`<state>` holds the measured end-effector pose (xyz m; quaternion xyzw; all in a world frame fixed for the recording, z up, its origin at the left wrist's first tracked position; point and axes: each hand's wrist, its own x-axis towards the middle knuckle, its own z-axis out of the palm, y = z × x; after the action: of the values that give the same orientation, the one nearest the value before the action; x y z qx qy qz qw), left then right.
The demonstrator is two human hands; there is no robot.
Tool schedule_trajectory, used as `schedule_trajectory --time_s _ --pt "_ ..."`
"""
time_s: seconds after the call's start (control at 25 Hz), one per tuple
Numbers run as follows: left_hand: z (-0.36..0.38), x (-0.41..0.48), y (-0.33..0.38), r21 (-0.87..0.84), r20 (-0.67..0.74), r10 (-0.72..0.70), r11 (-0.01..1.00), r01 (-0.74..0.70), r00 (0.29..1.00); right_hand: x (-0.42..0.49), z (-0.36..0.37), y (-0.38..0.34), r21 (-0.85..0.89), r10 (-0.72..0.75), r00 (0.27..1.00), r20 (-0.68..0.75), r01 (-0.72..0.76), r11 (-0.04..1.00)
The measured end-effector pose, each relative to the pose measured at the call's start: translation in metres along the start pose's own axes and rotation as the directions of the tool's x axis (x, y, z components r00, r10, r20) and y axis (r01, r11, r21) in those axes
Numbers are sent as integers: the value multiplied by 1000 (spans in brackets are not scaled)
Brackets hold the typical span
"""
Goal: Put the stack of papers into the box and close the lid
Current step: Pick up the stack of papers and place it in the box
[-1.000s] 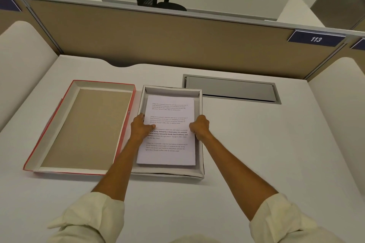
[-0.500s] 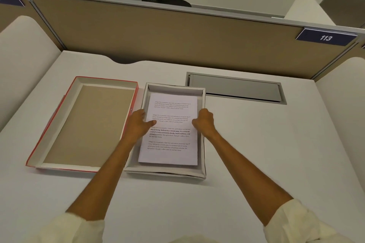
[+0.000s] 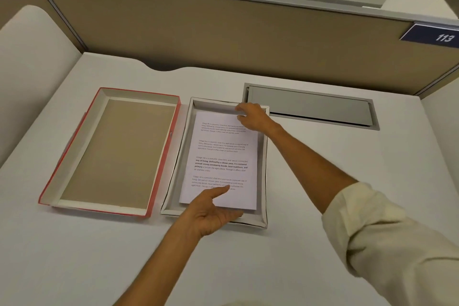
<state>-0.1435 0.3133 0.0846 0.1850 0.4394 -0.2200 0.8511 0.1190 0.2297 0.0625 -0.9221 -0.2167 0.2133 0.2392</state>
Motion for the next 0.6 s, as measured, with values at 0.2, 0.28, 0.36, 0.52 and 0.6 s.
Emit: schedule_trajectory --time_s 0.2,0.28,0.36,0.52,0.6 --pt "-4 21 12 15 -142 -2 1000 4 990 26 6 -6 -73 -39 995 95 46 996" --pt "-9 26 18 13 -169 -15 1000 18 985 35 8 -7 -84 -55 988 143 68 994" --pt "-14 30 21 6 -178 -35 999 37 983 43 10 -6 -46 -71 985 158 79 996" --pt "-23 38 23 0 -189 -43 999 44 981 49 14 -1 55 -46 991 127 40 998" --pt "-26 41 24 2 -189 -50 999 51 981 51 17 1 50 -37 991 129 31 998"
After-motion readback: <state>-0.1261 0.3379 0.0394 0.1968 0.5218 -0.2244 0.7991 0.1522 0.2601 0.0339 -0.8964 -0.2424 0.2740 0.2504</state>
